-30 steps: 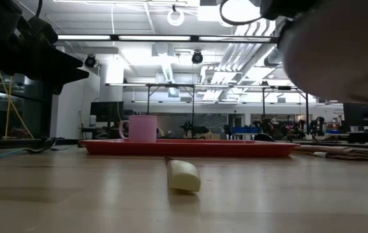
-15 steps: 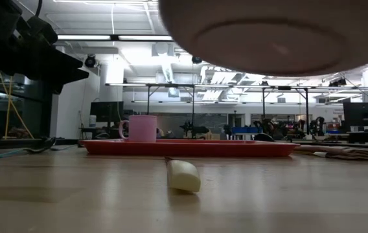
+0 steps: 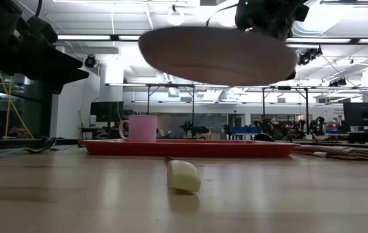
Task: Set up tray
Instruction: Put the white plate on the red tray to the bottom right of the pink mug
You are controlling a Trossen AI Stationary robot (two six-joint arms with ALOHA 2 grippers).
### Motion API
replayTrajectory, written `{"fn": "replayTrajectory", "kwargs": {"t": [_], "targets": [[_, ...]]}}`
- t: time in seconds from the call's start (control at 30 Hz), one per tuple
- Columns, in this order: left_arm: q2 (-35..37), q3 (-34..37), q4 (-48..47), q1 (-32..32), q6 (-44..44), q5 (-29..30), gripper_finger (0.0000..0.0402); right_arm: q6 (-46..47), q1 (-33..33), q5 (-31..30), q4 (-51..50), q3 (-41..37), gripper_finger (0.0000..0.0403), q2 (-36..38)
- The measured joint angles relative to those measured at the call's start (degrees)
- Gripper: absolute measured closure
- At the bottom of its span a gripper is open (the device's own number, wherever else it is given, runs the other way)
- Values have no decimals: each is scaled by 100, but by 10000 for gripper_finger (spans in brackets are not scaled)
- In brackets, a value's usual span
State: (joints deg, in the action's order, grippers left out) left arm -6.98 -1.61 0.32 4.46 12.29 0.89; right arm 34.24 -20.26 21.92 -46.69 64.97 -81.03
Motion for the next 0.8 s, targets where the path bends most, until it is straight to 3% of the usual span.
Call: {"fn": "replayTrajectory", "kwargs": {"t": [0.8], "targets": [[-2,-2,0,1,22,0,190,1356,-649,-386,555,-4,403,-122]]}}
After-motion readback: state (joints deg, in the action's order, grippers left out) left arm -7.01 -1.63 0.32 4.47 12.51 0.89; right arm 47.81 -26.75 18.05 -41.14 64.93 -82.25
